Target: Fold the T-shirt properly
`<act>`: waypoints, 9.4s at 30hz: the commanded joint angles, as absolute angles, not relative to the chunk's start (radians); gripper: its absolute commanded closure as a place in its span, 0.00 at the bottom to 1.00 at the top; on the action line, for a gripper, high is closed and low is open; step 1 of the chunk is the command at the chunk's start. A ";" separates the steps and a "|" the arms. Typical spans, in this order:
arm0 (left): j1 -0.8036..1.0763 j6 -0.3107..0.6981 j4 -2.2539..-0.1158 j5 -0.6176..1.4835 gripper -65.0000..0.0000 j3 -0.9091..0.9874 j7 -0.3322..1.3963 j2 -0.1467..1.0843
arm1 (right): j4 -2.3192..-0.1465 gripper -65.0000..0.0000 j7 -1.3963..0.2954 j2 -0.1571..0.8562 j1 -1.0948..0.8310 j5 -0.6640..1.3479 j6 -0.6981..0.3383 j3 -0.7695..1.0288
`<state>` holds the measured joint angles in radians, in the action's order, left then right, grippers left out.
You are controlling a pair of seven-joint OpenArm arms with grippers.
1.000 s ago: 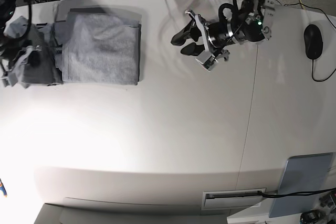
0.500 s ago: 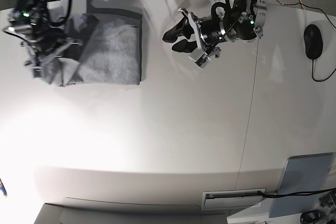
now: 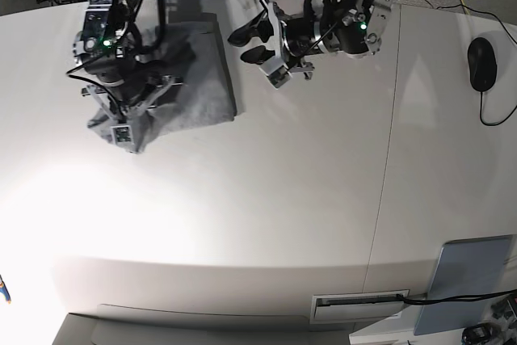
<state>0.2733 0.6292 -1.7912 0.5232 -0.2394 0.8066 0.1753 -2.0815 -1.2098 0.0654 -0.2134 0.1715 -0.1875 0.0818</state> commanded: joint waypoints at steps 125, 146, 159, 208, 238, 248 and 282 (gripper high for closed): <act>0.266 0.655 -1.809 0.577 0.59 -0.062 0.830 0.180 | -2.097 0.66 -1.215 0.327 -0.352 0.486 -0.465 0.270; 0.266 0.655 -1.809 0.576 0.59 -0.062 0.830 0.180 | -1.984 1.00 -1.190 0.327 -0.349 0.650 -0.666 0.268; 0.263 0.654 -1.809 0.576 0.59 -0.062 0.830 0.181 | -2.356 1.00 -1.384 0.327 -0.555 0.900 -0.698 0.268; 0.038 0.698 -1.603 0.578 0.59 -0.070 0.824 0.205 | -2.177 0.67 -1.108 0.347 -0.538 0.376 -0.697 0.611; 0.030 0.698 -1.663 0.858 0.83 -0.142 1.058 0.347 | -2.177 0.67 -1.145 0.346 -0.557 0.501 -0.698 0.731; 0.031 0.698 -1.682 0.704 0.67 -0.140 0.818 0.362 | -2.177 0.67 -1.149 0.346 -0.557 0.577 -0.698 0.731; -0.008 0.698 -1.768 0.703 1.00 -0.363 0.915 0.438 | -2.177 0.67 -1.193 0.346 -0.557 0.587 -0.698 0.731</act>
